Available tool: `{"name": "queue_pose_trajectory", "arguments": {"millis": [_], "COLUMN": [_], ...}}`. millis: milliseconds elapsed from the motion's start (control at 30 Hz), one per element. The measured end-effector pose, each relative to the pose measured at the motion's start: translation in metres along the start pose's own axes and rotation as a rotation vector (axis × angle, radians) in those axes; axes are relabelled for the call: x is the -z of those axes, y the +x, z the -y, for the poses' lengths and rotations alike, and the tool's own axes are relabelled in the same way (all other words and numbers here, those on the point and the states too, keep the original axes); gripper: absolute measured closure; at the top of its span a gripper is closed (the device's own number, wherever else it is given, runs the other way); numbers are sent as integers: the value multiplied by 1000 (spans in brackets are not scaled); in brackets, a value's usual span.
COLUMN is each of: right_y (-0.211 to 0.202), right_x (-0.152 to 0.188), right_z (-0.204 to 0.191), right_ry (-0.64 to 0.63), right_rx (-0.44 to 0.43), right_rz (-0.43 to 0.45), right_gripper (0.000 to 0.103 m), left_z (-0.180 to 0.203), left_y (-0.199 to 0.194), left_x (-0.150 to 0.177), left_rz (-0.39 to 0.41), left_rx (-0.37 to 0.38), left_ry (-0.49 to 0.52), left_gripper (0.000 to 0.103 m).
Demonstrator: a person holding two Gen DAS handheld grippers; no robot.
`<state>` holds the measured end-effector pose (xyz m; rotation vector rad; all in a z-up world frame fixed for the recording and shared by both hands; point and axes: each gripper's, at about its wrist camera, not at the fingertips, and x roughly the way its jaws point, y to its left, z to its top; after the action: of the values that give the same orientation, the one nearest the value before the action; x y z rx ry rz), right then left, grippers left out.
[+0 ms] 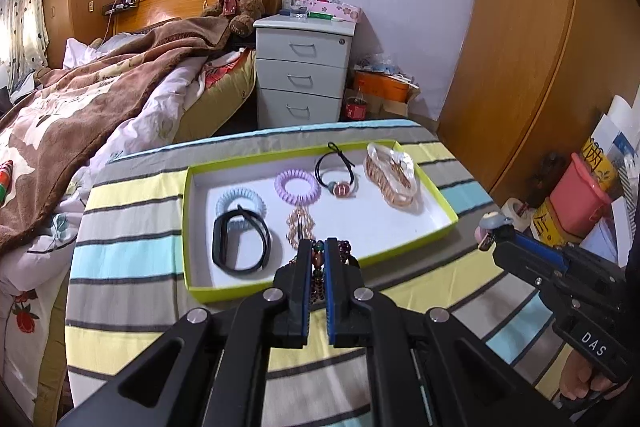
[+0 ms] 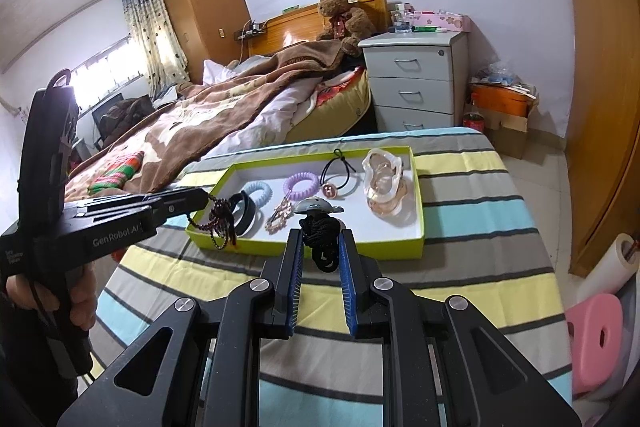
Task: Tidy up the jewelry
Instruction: 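Carry the beaded bracelet and bear-charm tie into the green box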
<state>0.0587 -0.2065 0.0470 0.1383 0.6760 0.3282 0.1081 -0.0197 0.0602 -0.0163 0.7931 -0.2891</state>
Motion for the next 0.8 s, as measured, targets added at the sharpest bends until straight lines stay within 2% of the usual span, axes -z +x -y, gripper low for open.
{"name": "queue_pose_trajectory", "arguments": {"millis": [333,800], "right_y": [18,61], "right_x": [-15,-19], "right_z": [10,34], "right_ry": [8,-1], "right_rx": [11,32], "right_rz": [-11,-112], "right_gripper": [85,85], "left_z": [-15,-23], "left_y": [18,63], "left_x": [-27,-49], "left_rz": [6,-22], "left_rx": [-2,19], "left_ry": [-31,-103], "left_gripper": [97,97]}}
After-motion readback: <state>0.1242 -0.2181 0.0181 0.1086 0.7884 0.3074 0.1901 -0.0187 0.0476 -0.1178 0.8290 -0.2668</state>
